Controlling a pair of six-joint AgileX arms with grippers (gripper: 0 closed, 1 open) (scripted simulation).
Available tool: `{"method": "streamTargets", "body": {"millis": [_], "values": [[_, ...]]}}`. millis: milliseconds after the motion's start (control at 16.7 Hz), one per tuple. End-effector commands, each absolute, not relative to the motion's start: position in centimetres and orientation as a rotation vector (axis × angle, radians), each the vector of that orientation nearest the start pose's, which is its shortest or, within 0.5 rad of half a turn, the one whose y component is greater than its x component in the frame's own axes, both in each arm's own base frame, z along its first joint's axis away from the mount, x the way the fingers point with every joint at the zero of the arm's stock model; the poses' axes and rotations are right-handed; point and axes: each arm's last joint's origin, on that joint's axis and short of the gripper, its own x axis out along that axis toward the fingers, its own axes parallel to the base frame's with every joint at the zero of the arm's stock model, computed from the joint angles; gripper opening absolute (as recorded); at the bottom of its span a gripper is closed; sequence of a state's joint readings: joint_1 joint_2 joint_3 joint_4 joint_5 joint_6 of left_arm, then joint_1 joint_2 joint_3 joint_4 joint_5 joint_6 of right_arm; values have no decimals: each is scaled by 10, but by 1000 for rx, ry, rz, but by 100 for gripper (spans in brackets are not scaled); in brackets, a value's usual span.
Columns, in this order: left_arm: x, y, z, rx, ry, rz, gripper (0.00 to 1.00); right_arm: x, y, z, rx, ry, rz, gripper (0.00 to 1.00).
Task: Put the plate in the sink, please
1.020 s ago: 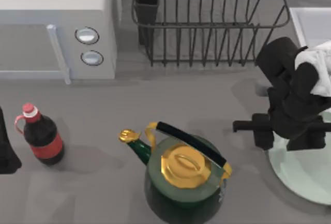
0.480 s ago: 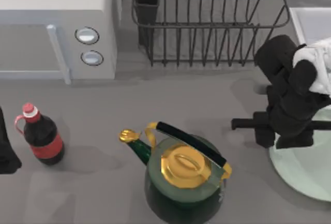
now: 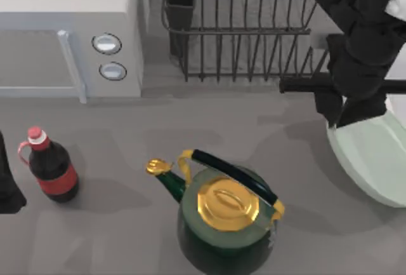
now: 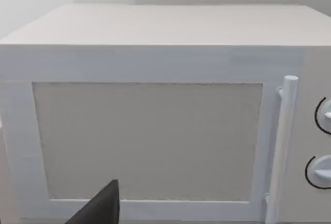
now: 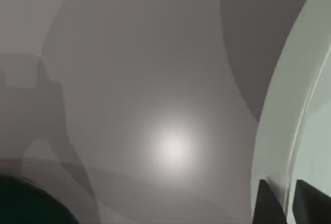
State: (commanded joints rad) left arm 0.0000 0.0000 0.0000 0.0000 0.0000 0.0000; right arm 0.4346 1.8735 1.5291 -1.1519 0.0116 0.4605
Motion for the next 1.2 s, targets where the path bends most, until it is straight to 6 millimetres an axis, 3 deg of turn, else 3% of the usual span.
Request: {"method": "streamTargets", "body": {"millis": [240, 480, 600, 960, 1200], "values": [[106, -1, 160, 0, 0, 0, 100, 319, 151, 314, 35, 1496, 3, 0], [106, -1, 160, 0, 0, 0, 100, 299, 140, 364, 41, 1475, 10, 0], [106, -1, 160, 0, 0, 0, 100, 295, 138, 372, 43, 1470, 12, 0], [106, -1, 160, 0, 0, 0, 100, 300, 138, 369, 38, 1475, 13, 0], [106, -1, 160, 0, 0, 0, 100, 345, 122, 355, 25, 1496, 2, 0]]}}
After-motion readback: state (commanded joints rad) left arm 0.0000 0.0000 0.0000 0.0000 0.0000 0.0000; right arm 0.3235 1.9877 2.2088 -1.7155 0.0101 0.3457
